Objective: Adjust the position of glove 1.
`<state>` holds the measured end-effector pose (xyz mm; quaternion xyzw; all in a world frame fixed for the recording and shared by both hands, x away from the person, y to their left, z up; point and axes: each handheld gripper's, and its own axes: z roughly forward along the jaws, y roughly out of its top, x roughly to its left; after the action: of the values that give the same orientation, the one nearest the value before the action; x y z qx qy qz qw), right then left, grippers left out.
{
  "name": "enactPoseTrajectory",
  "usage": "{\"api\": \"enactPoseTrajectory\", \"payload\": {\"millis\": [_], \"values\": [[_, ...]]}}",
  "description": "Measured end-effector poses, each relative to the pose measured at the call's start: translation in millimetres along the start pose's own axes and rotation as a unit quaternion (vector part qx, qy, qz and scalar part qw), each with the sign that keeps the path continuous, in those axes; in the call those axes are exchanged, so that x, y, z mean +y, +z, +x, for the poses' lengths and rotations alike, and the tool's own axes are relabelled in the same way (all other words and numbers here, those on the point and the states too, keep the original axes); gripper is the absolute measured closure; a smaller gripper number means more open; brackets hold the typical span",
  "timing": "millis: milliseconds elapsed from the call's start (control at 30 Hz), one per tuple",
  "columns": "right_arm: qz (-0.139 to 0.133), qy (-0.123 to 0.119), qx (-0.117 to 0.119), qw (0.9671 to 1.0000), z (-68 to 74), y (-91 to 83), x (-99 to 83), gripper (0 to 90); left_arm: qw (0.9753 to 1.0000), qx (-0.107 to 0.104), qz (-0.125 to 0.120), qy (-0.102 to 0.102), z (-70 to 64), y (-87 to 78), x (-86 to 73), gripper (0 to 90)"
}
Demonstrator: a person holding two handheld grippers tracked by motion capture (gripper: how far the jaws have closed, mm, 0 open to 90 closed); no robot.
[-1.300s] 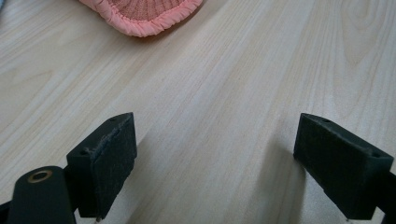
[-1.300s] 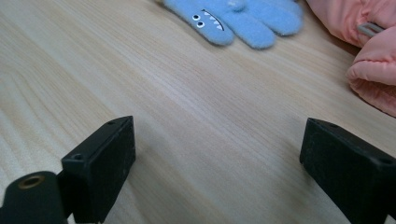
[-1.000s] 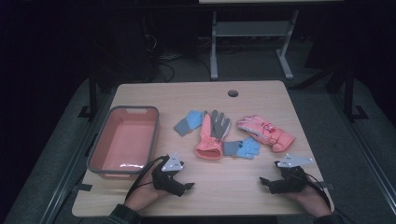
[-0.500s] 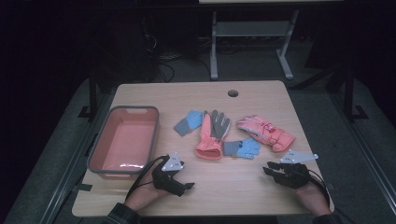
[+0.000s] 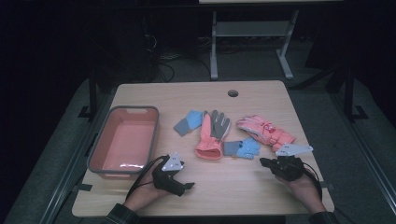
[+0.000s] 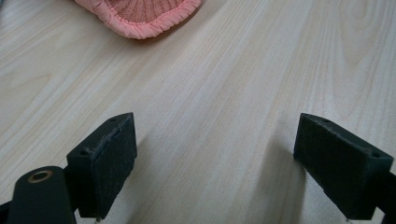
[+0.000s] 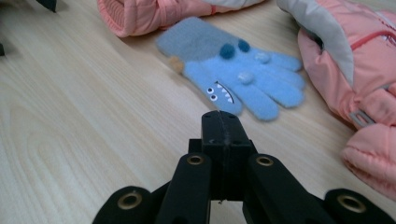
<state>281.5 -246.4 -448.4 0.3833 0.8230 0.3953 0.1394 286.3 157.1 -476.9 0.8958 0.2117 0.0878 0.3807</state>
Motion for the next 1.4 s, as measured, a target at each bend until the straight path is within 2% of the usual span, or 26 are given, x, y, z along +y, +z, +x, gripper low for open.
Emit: {"api": "enactPoseTrajectory", "payload": {"millis": [200,500,1200,1233,1400], "values": [[-0.010,0.001,0.014,0.9998,0.4,9.3,7.2,89.8,1.0000,-0.001,0.000,-0.004,-0.5,0.1,-0.1,12.5],[-0.009,-0.010,0.029,0.9995,1.7,31.1,20.5,89.8,1.0000,-0.002,0.003,-0.003,-0.3,-0.5,0.2,12.5],[-0.001,-0.010,0.040,0.9991,10.5,79.3,47.9,89.9,1.0000,-0.002,0.003,-0.003,-0.4,-0.3,0.1,12.5],[0.007,-0.008,0.038,0.9992,10.5,84.3,49.4,89.9,1.0000,-0.002,0.003,-0.003,-0.4,-0.3,0.1,12.5],[0.010,0.001,0.036,0.9993,10.1,90.6,53.3,90.0,1.0000,-0.001,0.003,-0.003,-0.4,-0.3,0.1,12.5]]}}
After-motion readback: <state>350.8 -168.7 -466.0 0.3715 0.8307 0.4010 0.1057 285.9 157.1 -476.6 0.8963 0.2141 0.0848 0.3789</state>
